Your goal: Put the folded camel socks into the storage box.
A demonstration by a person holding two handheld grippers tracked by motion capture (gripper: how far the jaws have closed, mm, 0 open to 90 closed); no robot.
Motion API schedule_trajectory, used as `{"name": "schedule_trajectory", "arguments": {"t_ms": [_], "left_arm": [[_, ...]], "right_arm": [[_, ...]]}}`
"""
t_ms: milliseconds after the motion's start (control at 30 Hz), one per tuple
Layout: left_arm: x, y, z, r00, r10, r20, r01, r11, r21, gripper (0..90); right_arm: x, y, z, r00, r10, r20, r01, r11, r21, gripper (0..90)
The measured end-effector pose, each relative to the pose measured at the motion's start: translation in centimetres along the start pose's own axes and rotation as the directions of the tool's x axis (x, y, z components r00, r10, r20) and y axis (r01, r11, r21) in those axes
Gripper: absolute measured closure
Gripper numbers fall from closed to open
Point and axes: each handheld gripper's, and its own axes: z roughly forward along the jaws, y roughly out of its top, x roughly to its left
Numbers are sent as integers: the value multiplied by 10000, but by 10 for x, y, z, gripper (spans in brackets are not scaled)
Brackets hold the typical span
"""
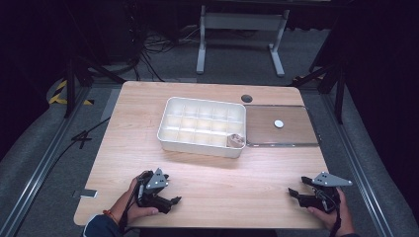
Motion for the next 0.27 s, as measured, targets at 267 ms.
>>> {"name": "schedule_trajectory", "arguments": {"t_ms": [267], "left_arm": [[0, 0, 0, 10000, 22, -7, -22, 10000, 29, 129]], "right_arm": [[0, 0, 0, 10000, 12, 3, -12, 10000, -2, 283]]}}
